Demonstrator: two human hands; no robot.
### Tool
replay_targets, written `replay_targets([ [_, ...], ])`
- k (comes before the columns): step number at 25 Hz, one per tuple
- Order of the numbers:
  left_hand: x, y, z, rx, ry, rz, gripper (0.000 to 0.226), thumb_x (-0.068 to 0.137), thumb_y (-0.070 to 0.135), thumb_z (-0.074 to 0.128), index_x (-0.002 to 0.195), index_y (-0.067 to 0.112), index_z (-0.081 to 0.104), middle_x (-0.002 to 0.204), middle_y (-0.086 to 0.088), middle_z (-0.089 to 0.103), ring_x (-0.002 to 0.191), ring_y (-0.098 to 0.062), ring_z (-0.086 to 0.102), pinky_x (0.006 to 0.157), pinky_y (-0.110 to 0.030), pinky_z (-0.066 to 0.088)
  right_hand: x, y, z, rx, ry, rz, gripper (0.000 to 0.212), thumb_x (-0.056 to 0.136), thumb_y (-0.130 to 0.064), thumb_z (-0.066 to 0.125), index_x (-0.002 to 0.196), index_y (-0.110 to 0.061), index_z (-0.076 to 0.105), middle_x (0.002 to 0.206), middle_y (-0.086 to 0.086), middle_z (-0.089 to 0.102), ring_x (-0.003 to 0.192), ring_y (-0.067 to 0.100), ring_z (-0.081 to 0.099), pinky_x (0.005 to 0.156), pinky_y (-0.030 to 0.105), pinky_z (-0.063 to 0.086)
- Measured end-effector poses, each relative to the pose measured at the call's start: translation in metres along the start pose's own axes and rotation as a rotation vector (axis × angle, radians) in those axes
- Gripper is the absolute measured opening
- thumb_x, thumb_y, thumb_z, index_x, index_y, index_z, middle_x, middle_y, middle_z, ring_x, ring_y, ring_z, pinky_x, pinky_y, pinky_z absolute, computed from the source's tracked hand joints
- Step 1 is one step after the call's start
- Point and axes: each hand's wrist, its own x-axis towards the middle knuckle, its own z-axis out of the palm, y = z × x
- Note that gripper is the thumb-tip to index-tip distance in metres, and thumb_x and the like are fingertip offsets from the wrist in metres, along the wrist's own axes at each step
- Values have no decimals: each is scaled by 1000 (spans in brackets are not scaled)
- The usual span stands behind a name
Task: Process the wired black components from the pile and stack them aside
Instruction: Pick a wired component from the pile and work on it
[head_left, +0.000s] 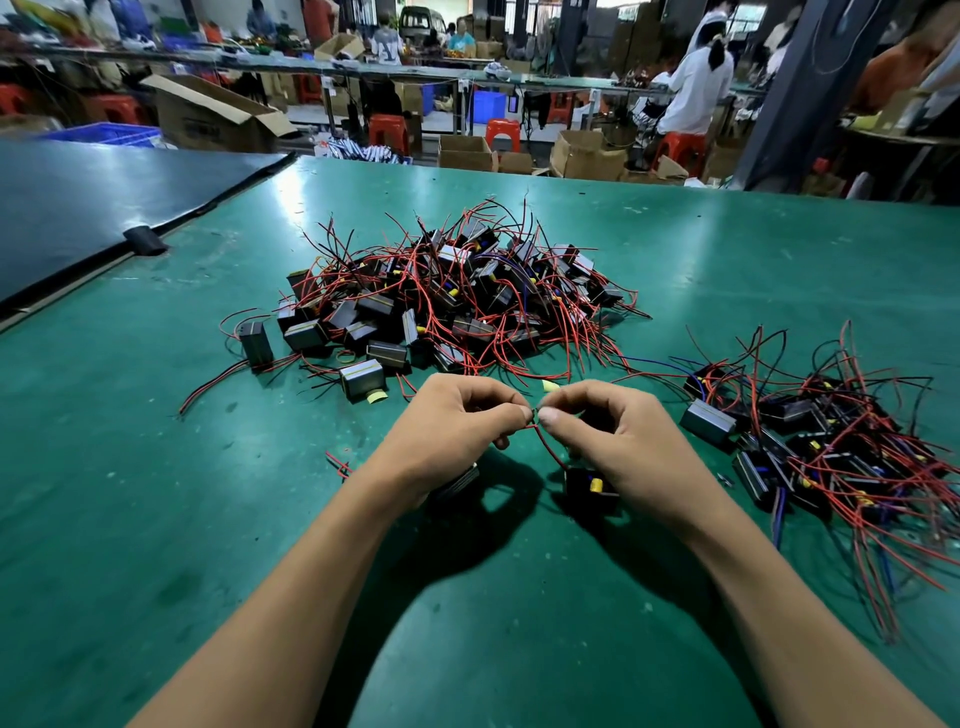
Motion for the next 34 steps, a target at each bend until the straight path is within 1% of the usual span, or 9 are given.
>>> replay_targets([
  [4, 0, 1, 1, -2, -15, -8, 13, 88, 7, 66, 78, 7, 73, 56, 10, 61, 54, -2, 54, 56, -8, 41, -1, 2, -2, -250, 86, -281, 23, 83, -10, 79, 99, -26, 75, 88, -14, 71, 68, 7, 60, 66, 20, 48],
  [6, -1, 2, 1, 8, -29, -19, 14, 89, 6, 65, 78, 7, 73, 54, 11, 61, 52, 1, 53, 53, -7, 40, 0, 5, 0, -319, 100, -386, 18, 83, -7, 79, 97, -20, 77, 90, -7, 71, 70, 13, 63, 67, 31, 53],
  [8, -1, 3, 1, 19, -36, -31, 14, 89, 6, 65, 78, 8, 73, 53, 12, 60, 50, 1, 51, 52, -6, 38, 1, 9, 0, -389, 112, -435, 12, 86, -14, 77, 97, -19, 77, 90, -5, 71, 73, 22, 66, 64, 43, 53],
  [13, -2, 3, 1, 31, -35, -42, 12, 89, 7, 66, 80, 5, 74, 53, 10, 59, 48, 2, 50, 50, -6, 37, 0, 12, -1, -487, 112, -489, 11, 92, -30, 68, 98, -23, 75, 92, -8, 70, 75, 18, 65, 63, 43, 53],
  [18, -2, 3, 0, 53, -38, -21, 11, 89, 9, 66, 84, 2, 74, 56, 6, 58, 44, 4, 47, 47, -5, 34, -2, 8, 0, -511, 115, -406, 6, 93, -26, 69, 96, -21, 72, 90, -10, 68, 76, 15, 61, 69, 40, 52],
  [22, -1, 1, 1, 55, -31, -9, 9, 88, 10, 68, 85, 5, 75, 58, 4, 59, 43, 4, 46, 44, -7, 33, -3, 0, 7, -310, 99, -198, 10, 93, -20, 69, 83, -24, 67, 76, -9, 65, 70, 12, 57, 68, 22, 45],
  [26, 0, -3, 2, 58, -13, -19, 9, 89, 16, 69, 88, 12, 76, 68, 2, 70, 57, 1, 58, 54, -10, 43, -1, -2, 6, -270, 81, -40, 11, 93, -18, 68, 82, -18, 67, 72, 0, 66, 65, 12, 57, 65, 25, 44],
  [30, 2, -9, -4, 209, 133, 48, 10, 90, 24, 67, 92, 22, 76, 81, 4, 74, 70, -5, 64, 68, -15, 50, 4, 8, -3, -251, 318, 109, 11, 92, -22, 68, 81, -20, 69, 72, -9, 66, 63, 1, 55, 62, 12, 39],
  [34, 3, -14, -6, 389, 224, 122, 14, 90, 20, 65, 100, 19, 75, 92, 9, 72, 76, 1, 63, 79, -18, 50, 7, 17, -18, -215, 588, 223, 4, 93, -21, 66, 92, -24, 66, 90, -5, 67, 82, 16, 61, 74, 27, 45],
])
